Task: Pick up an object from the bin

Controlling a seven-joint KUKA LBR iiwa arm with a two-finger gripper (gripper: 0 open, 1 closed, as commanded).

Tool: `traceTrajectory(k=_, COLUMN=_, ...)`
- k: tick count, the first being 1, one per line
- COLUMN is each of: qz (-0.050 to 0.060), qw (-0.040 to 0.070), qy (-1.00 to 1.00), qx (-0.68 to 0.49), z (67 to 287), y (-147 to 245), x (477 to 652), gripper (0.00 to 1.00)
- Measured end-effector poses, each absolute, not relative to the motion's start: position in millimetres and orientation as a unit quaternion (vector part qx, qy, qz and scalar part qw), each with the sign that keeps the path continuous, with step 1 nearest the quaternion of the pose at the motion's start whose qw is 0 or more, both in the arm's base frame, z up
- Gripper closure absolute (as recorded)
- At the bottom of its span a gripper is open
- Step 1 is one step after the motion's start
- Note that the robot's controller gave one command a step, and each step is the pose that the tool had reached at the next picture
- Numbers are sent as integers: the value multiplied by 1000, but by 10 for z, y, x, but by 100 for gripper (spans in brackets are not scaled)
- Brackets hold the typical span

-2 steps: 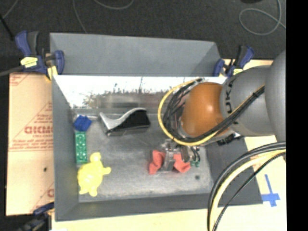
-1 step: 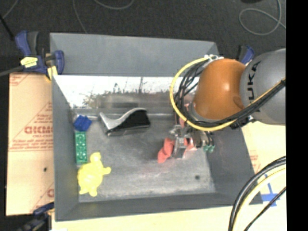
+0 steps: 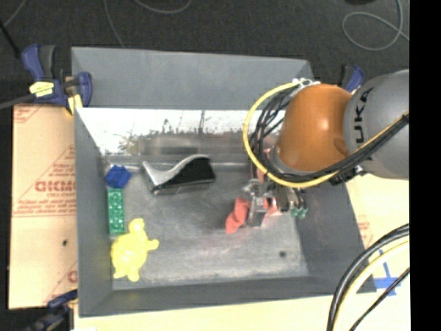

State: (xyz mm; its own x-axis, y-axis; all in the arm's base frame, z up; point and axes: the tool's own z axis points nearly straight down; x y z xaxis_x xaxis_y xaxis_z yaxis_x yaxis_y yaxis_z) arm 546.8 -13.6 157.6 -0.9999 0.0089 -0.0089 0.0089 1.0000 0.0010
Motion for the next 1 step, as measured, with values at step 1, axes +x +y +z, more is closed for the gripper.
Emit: traceTrajectory(k=1, qz=0, qw=6, qy=1000, qx=-3, z=2556, y=-79, x=5599, gripper=100)
